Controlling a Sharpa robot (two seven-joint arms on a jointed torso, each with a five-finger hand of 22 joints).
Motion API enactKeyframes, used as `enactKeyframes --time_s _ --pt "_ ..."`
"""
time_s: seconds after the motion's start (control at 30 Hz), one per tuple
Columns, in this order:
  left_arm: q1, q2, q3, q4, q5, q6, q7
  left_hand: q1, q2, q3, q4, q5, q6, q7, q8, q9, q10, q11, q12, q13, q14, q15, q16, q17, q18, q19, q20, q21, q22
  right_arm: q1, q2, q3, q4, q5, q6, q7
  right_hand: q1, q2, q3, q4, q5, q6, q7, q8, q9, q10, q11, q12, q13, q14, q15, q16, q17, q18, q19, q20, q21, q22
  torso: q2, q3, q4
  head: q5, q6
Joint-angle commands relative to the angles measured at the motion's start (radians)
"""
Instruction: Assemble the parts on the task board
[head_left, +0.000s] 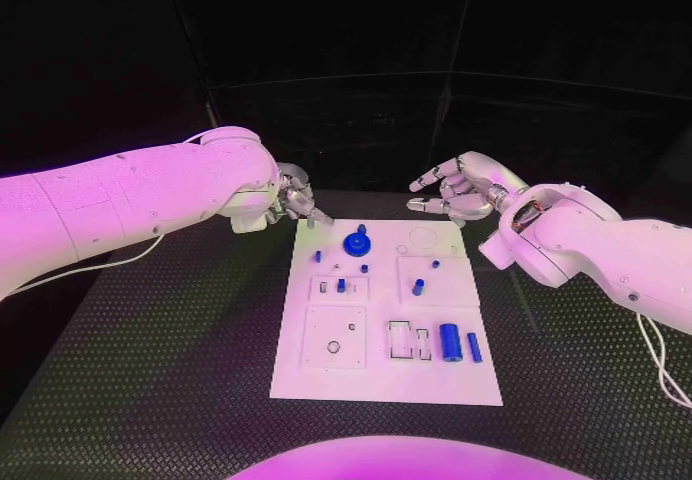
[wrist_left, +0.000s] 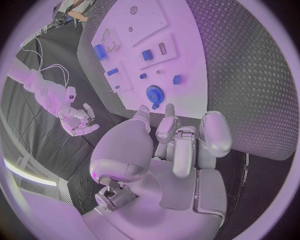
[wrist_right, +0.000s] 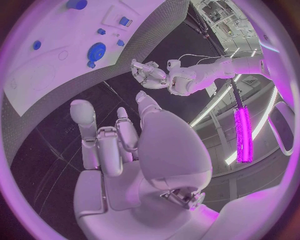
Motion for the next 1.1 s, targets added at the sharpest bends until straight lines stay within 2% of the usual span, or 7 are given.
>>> enactKeyframes --time_s 0.03,0.17,0.3,0.6,0.8,1.1 --pt "-0.008 0.017 -0.001 -0.035 -0.011 0.047 0.004 0.011 0.001 -0.008 0.002 0.004 0.01 -0.001 -0.007 -0.003 0.002 0.008 -0.004 -0.001 0.105 0.007 0.003 0.263 0.005 0.001 0.008 -0.006 -0.001 0.002 0.001 0.001 0.003 0.003 0.002 0.007 -0.006 0.0 -0.006 0.0 -0.003 0.001 0.002 0.006 0.0 -0.002 -0.003 -0.005 -0.001 0.068 -0.005 -0.004 0.108 0.012 -0.006 0.002 -0.003 -0.001 0.002 -0.0017 -0.0005 0.0 0.002" --pt "-0.027 0.049 -0.003 -0.086 -0.014 0.058 0.006 0.006 0.003 -0.022 0.009 0.004 0.018 -0.001 -0.015 -0.012 0.002 0.008 -0.003 -0.003 0.105 0.008 0.003 0.263 0.005 0.003 0.01 -0.006 0.002 0.002 0.001 0.001 0.004 0.003 0.0 0.007 -0.006 0.0 -0.006 0.0 -0.003 0.001 0.002 0.006 0.0 -0.002 -0.003 -0.005 0.0 0.068 -0.005 -0.004 0.108 0.012 -0.006 0.002 -0.003 -0.001 0.001 -0.0016 0.0018 0.0 -0.001" --pt "-0.049 0.075 -0.004 -0.129 -0.016 0.065 0.007 0.001 0.005 -0.033 0.016 0.004 0.024 -0.001 -0.019 -0.019 0.002 0.008 -0.003 -0.002 0.105 0.008 0.003 0.263 0.005 0.003 0.01 -0.005 0.003 0.002 0.002 0.001 0.005 0.003 -0.002 0.009 -0.006 0.0 -0.006 0.0 -0.003 0.001 0.002 0.006 0.0 -0.002 -0.003 -0.005 0.0 0.068 -0.005 -0.004 0.108 0.012 -0.006 0.002 -0.003 -0.001 0.001 -0.0023 0.0009 0.001 -0.003" --pt "-0.077 0.106 -0.005 -0.177 -0.016 0.079 0.008 -0.001 0.007 -0.041 0.021 0.004 0.03 -0.002 -0.022 -0.023 0.001 0.008 -0.003 -0.004 0.105 0.008 0.003 0.263 0.005 0.003 0.011 -0.005 0.004 0.002 0.002 0.001 0.006 0.003 -0.004 0.009 -0.007 0.001 -0.007 0.002 -0.002 0.001 0.002 0.006 0.0 -0.003 -0.003 -0.005 -0.001 0.068 -0.005 -0.004 0.109 0.012 -0.006 0.002 -0.004 -0.001 0.0 -0.0013 0.0008 0.001 -0.007" --pt "-0.09 0.122 -0.006 -0.197 -0.016 0.091 0.007 -0.001 0.008 -0.042 0.021 0.004 0.032 -0.002 -0.022 -0.024 0.001 0.007 -0.003 -0.004 0.105 0.008 0.003 0.263 0.005 0.004 0.011 -0.005 0.005 0.002 0.004 0.001 0.005 0.003 -0.003 0.01 -0.007 0.001 -0.007 0.002 -0.002 0.001 0.002 0.006 0.0 -0.003 -0.003 -0.005 -0.001 0.068 -0.005 -0.004 0.109 0.012 -0.006 0.002 -0.004 -0.001 0.0 -0.0014 0.0012 0.003 -0.009" --pt "-0.101 0.138 -0.007 -0.225 -0.017 0.107 0.006 0.013 0.009 -0.049 0.016 0.004 0.043 -0.004 -0.024 -0.03 0.0 0.006 -0.003 -0.004 0.105 0.007 0.003 0.263 0.005 0.005 0.01 -0.004 0.007 0.002 0.005 0.001 0.005 0.003 -0.003 0.01 -0.007 0.001 -0.007 0.002 -0.002 0.001 0.002 0.006 0.0 -0.003 -0.003 -0.005 -0.001 0.068 -0.005 -0.004 0.109 0.012 -0.006 0.002 -0.004 -0.001 0.0 -0.0005 0.0 0.005 -0.012"
